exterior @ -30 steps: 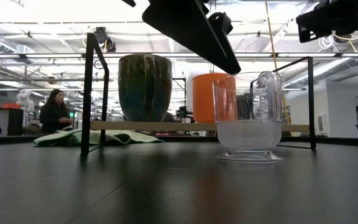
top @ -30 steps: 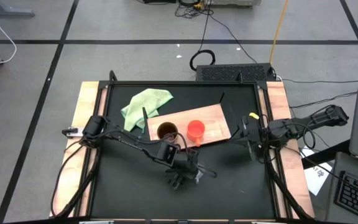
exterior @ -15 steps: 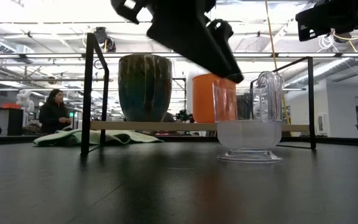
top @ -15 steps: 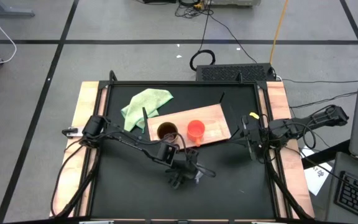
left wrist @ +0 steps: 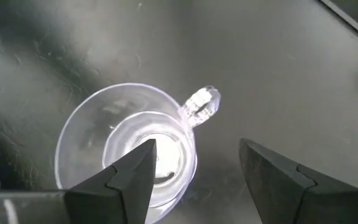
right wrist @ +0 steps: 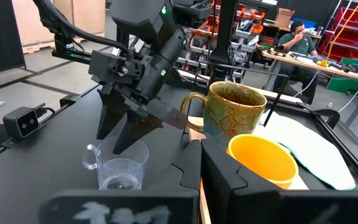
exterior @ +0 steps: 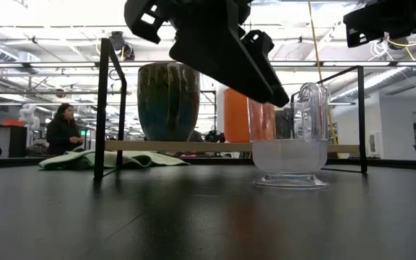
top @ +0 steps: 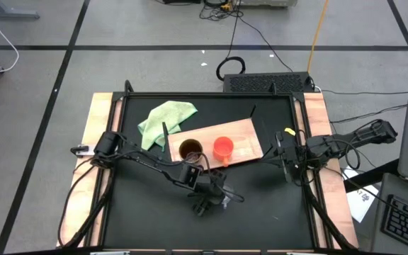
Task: Stack small to large cups/mugs on shelf
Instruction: Put the transparent mug on the shelf
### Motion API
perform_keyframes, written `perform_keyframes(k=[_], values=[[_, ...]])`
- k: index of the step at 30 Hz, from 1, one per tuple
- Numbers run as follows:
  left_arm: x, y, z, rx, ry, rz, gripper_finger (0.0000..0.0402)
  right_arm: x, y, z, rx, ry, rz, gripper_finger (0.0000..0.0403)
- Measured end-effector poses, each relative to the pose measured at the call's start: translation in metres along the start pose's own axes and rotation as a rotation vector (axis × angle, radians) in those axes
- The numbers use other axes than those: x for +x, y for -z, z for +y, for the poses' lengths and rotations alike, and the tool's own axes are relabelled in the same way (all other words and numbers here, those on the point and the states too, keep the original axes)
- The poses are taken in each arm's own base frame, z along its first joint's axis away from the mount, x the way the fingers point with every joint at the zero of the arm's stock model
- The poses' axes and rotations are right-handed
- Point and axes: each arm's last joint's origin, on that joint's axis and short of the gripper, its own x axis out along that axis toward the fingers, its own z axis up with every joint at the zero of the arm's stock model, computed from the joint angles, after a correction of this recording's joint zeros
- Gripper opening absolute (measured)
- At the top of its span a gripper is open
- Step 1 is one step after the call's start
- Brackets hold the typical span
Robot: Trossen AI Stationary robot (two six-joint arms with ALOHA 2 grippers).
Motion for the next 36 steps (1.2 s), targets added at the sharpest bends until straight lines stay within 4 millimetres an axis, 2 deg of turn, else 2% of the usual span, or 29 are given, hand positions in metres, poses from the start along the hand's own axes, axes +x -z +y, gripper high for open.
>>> perform_keyframes(k=[3,20,30,36], values=[[0.0,0.0,0.0,0.004,0.009,-0.007,0.0208,0.0,0.0,0.0,0.0,0.0,-0.001,0.0],[0.0,-0.001,0.0,-0.016,0.017,-0.019,0.001,0.0,0.0,0.0,0.0,0.0,0.0,0.0],[0.0,-0.004,0.001,-0.012,0.009,-0.044,0.0004,0.0,0.0,0.0,0.001,0.0,0.0,0.0],[-0.013,-0.026,0.003,-0.024,0.007,-0.086,0.0003,0.0,0.0,0.0,0.001,0.0,0.0,0.0]])
